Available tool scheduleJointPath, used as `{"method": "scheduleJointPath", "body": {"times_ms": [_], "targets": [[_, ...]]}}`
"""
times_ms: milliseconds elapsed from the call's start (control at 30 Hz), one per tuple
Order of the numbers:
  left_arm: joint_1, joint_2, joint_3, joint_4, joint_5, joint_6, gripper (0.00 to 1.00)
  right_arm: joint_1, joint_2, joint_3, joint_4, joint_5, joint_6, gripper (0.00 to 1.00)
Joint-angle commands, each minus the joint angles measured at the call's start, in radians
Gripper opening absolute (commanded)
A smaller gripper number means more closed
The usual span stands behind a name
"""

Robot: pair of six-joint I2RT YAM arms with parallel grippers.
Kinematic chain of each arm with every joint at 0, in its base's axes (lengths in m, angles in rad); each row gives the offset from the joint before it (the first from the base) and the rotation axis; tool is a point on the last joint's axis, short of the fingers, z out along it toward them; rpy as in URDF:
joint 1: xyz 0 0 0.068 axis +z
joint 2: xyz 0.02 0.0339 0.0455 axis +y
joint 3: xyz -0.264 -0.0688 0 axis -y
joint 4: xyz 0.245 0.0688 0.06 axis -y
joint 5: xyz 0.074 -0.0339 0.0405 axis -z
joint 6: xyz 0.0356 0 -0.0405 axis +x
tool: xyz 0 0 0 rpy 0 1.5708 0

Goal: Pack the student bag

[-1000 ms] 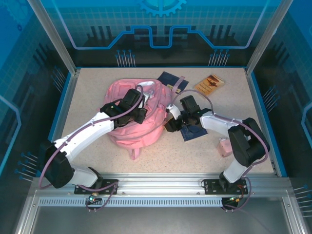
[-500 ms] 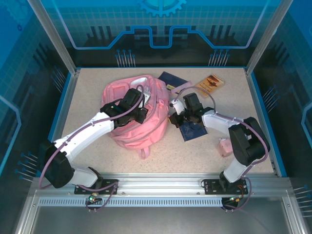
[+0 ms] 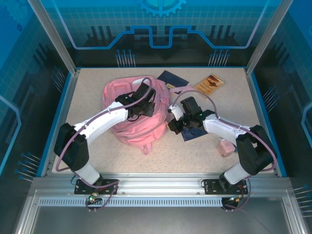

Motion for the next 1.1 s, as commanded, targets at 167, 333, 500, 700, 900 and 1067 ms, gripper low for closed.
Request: {"method": "scheduleJointPath", "body": {"times_ms": [167, 333, 500, 700, 900, 1067], "targets": [[-0.005, 0.080, 0.097, 0.030, 0.007, -0.151, 0.00, 0.150, -0.076, -0.111, 0.118, -0.094, 0.192, 0.02], [-0.004, 0.088, 0.108, 0.045, 0.078, -0.212, 0.00, 0.191, -0.098, -0.175, 0.313, -0.101, 0.338, 0.01], [0.031, 0.044, 0.121, -0.037, 0.172, -0.202, 0.41, 0.134, -0.167, -0.204, 0.298, -0.049, 0.385, 0.00], [0.060, -0.059, 0.033, -0.091, 0.281, 0.031, 0.61, 0.007, -0.213, -0.196, 0.260, -0.094, 0.367, 0.00], [0.048, -0.076, -0.011, -0.149, 0.315, 0.225, 0.60, -0.070, -0.184, -0.158, 0.228, -0.113, 0.337, 0.00], [-0.005, -0.011, -0.007, -0.127, 0.268, 0.321, 0.58, -0.098, -0.166, -0.146, 0.224, -0.134, 0.316, 0.00]]}}
